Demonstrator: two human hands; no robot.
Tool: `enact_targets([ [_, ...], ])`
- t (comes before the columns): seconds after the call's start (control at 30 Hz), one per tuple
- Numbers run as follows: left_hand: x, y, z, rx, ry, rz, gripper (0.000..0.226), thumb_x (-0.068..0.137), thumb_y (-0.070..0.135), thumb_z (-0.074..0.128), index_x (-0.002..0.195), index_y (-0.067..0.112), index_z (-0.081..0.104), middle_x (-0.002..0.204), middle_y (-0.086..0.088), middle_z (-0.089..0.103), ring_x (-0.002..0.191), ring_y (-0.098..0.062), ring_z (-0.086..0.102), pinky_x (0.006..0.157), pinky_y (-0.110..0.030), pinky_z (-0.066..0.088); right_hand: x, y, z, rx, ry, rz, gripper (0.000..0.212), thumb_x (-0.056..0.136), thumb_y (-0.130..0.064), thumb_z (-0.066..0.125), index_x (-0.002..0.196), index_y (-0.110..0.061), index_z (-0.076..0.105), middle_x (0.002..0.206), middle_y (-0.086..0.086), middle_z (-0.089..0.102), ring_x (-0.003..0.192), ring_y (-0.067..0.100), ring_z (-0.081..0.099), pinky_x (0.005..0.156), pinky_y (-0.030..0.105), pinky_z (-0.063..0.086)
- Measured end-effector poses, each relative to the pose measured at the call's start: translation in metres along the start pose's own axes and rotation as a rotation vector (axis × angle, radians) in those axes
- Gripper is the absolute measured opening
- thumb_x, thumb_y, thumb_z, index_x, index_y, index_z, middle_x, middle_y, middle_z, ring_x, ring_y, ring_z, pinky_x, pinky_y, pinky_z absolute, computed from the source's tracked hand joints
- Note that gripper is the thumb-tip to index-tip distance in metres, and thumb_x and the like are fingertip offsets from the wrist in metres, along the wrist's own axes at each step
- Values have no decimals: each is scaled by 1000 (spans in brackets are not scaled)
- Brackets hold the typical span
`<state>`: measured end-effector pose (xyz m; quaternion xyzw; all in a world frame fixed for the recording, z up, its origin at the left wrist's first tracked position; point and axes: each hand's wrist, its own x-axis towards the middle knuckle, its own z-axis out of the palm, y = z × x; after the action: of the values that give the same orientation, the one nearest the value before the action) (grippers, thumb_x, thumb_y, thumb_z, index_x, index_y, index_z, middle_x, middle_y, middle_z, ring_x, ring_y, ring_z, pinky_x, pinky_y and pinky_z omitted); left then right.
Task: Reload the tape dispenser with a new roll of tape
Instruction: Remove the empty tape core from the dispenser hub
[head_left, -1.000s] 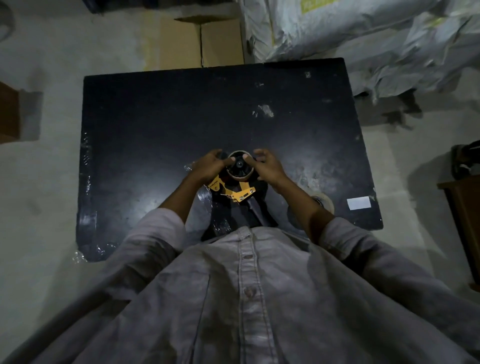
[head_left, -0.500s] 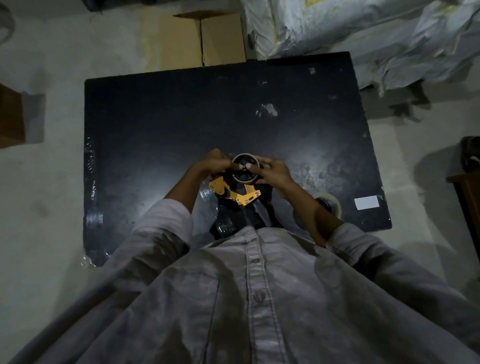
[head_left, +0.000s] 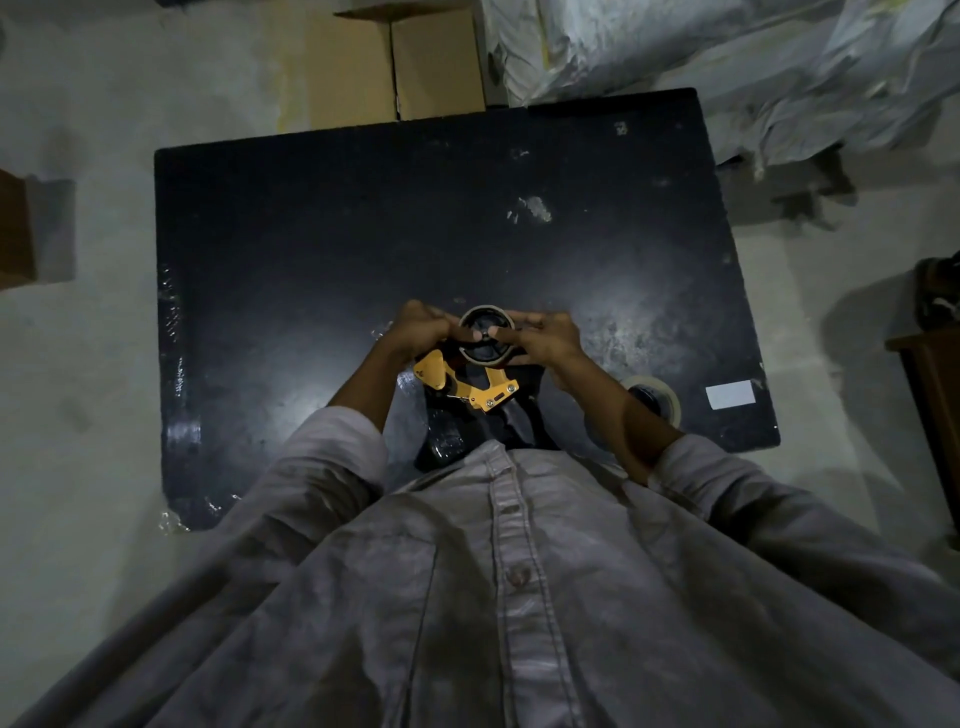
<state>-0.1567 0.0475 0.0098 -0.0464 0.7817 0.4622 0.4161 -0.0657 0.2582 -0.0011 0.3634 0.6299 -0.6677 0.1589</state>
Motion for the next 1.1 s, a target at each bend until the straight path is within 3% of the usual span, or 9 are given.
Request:
enact_targets([
  [0.1, -7, 3, 3, -11, -3, 6, 39, 80, 6, 96, 114, -7, 81, 96, -11, 83, 66, -6, 80, 58, -16, 59, -1, 0, 0, -14, 12, 0, 49, 83, -7, 97, 129, -2, 79, 106, 14, 84, 83, 18, 84, 65, 35, 70],
  [0.2, -7, 2, 4, -23, 10, 7, 36, 80, 8, 97, 109, -7, 82, 96, -15, 84, 84, -23, 85, 61, -21, 62, -4, 0, 1, -6, 17, -5, 51, 83, -7, 97, 130, -1, 78, 109, 16, 84, 92, 24, 84, 68, 38, 71],
  [0.27, -6, -1, 6, 27, 2, 9, 36, 80, 20, 98, 101, -4, 83, 95, -17, 84, 86, -29, 83, 65, -27, 62, -3, -2, 1, -34, 33, -23, 49, 82, -7, 98, 127, -4, 81, 113, 15, 84, 96, 24, 84, 75, 41, 72],
  [0.4, -5, -6, 3, 227, -21, -29, 43, 84, 50, 93, 77, 12, 73, 79, -9, 75, 70, -20, 65, 68, -35, 49, 2, -12, 6, -197, 81, -101, 41, 79, -6, 98, 118, -14, 86, 111, 5, 86, 97, 17, 83, 91, 38, 70],
  [0.57, -9, 9, -3, 32, -52, 71, 35, 97, 24, 86, 128, 8, 81, 114, -8, 82, 99, -18, 80, 78, -21, 66, 0, -8, 9, -212, 65, -50, 35, 85, -23, 98, 115, -11, 84, 100, 6, 85, 90, 19, 83, 86, 40, 70],
  [0.67, -8, 9, 11, 65, 41, 91, 29, 95, 8, 86, 122, 1, 81, 98, -3, 79, 85, -11, 76, 58, -11, 56, -1, -3, 7, -196, 62, -12, 28, 87, -23, 96, 108, -10, 85, 100, 12, 85, 91, 22, 84, 87, 44, 71],
  [0.8, -5, 2, 21, 21, 175, 14, 26, 86, 11, 95, 107, 2, 84, 88, -4, 80, 65, -3, 75, 51, -15, 53, 0, -4, 5, -237, 104, -29, 26, 82, -19, 100, 104, -10, 87, 98, 10, 86, 93, 25, 85, 88, 49, 71],
  [1.0, -9, 0, 36, 60, 300, -69, 23, 82, 17, 97, 99, 9, 83, 89, -2, 81, 86, -16, 79, 68, -29, 63, -5, -6, 7, -260, 128, -27, 34, 70, -24, 106, 98, -15, 89, 91, 3, 87, 86, 20, 86, 83, 49, 71],
  [1.1, -5, 4, 23, 102, 198, -42, 20, 85, 15, 94, 99, 5, 83, 97, -9, 82, 89, -19, 77, 87, -41, 66, -5, -4, 6, -238, 114, -32, 39, 71, -26, 106, 104, -16, 88, 96, 5, 87, 91, 21, 86, 87, 49, 71],
])
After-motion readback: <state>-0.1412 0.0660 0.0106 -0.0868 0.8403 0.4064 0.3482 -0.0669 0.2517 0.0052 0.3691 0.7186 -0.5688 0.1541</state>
